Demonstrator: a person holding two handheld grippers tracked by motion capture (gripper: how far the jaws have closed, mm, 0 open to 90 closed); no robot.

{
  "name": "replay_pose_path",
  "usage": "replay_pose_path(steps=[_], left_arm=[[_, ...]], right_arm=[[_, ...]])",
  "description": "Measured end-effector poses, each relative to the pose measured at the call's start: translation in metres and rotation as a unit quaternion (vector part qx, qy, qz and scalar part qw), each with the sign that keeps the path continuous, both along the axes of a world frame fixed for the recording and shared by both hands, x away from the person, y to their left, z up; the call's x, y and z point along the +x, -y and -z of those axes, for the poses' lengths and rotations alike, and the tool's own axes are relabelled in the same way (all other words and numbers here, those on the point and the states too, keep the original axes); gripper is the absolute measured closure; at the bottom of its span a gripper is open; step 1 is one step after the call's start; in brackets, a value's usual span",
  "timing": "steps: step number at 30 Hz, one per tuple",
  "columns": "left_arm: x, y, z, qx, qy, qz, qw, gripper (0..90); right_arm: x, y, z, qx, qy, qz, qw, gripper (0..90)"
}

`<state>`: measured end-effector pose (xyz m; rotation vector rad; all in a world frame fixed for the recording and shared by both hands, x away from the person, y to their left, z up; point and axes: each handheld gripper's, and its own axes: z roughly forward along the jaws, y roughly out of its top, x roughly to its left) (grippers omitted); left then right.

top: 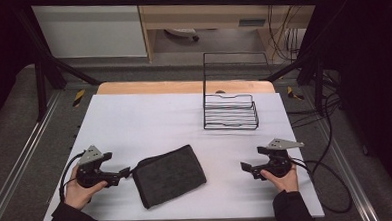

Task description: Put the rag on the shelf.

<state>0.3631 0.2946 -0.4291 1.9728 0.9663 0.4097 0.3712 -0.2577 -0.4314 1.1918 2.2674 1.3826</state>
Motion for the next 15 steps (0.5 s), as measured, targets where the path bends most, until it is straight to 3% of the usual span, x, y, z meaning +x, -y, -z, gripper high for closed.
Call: replay_pose_path(steps=[9, 15], left_arm=[[0.0, 0.0, 0.001, 0.004, -0.003, -0.001, 1.0, 6.4], [-0.001, 0.0, 0.003, 0.005, -0.003, -0.001, 1.0, 6.2]], right_arm=[[-0.001, -0.004, -0.001, -0.001, -0.003, 0.006, 1.0, 1.6], [-0.002, -0.019, -0.001, -0.005, -0.009, -0.003, 0.9999, 1.6]])
